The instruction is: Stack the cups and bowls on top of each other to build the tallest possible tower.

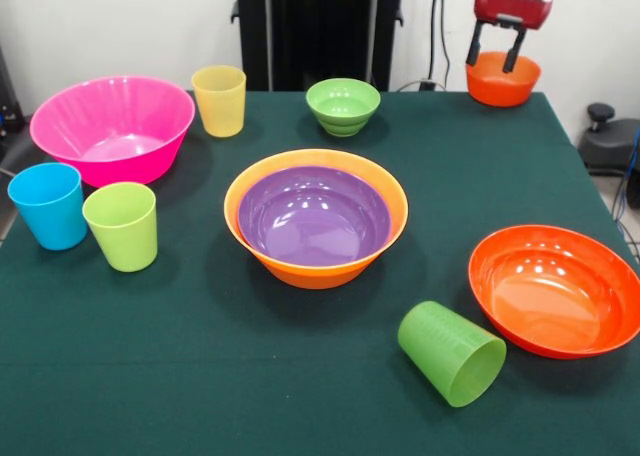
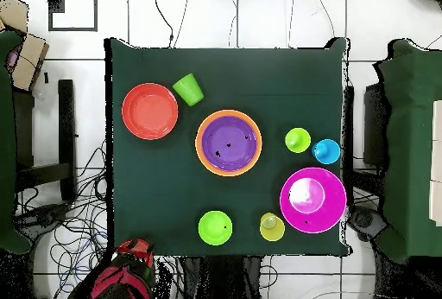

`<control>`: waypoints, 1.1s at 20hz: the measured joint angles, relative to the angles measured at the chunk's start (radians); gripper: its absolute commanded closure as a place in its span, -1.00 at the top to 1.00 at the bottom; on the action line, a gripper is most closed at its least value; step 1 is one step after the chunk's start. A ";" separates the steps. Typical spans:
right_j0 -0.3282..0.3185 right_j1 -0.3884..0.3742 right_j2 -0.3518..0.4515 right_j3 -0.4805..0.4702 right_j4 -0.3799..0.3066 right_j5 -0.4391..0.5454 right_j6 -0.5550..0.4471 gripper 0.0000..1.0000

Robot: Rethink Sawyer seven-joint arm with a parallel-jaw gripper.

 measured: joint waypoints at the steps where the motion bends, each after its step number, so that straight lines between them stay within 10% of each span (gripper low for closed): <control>1: 0.000 -0.003 -0.002 0.000 0.000 0.002 0.000 1.00; 13: -0.057 -0.109 0.038 0.015 -0.013 0.074 0.000 1.00; 22: 0.063 -0.233 0.062 0.045 -0.014 0.161 0.000 1.00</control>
